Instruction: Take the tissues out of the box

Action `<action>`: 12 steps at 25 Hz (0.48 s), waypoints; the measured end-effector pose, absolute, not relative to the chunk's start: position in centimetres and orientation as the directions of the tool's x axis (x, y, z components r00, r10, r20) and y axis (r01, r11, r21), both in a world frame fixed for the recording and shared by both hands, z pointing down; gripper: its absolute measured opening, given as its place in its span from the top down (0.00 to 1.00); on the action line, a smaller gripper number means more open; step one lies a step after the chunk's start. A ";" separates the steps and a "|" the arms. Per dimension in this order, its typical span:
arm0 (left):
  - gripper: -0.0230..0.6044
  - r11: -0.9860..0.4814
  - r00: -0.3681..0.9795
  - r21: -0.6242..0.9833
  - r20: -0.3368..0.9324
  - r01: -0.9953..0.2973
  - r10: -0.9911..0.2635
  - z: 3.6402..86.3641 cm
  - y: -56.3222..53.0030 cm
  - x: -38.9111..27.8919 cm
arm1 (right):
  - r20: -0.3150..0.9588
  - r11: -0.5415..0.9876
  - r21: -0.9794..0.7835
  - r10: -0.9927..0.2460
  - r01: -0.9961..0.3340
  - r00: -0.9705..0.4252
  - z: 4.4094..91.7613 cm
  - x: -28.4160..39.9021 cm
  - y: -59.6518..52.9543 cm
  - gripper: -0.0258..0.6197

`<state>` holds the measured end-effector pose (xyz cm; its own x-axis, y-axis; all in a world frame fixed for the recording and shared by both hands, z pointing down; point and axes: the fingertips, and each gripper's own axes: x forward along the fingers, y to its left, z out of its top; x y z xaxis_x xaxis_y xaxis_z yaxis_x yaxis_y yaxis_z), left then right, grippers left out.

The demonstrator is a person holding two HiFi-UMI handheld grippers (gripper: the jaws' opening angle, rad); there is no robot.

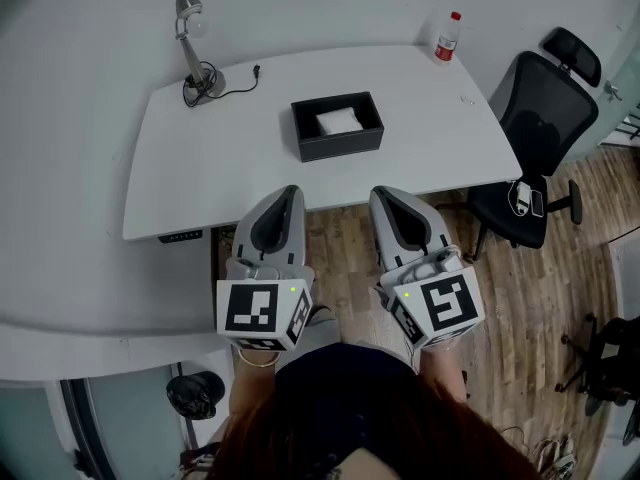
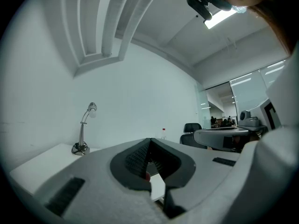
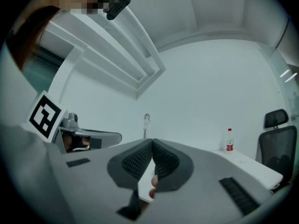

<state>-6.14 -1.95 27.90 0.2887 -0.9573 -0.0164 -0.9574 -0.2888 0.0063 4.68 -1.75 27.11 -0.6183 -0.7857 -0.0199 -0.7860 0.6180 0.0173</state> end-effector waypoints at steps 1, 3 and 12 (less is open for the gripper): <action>0.93 -0.294 0.294 0.009 -0.016 -0.956 -0.956 28.0 -2.4 -6.5 | 0.004 0.607 0.008 -0.795 -0.795 -0.607 27.3 4.5 -2.2 0.93; 0.93 -0.309 0.308 0.019 -0.013 -0.951 -0.951 28.1 -3.5 -7.1 | 0.001 0.595 0.007 -0.804 -0.804 -0.595 27.2 3.9 -3.3 0.93; 0.93 -0.366 0.366 0.036 -0.009 -0.930 -0.931 28.5 -7.2 -9.7 | 0.027 0.564 0.015 -0.826 -0.826 -0.563 27.5 0.9 -7.0 0.93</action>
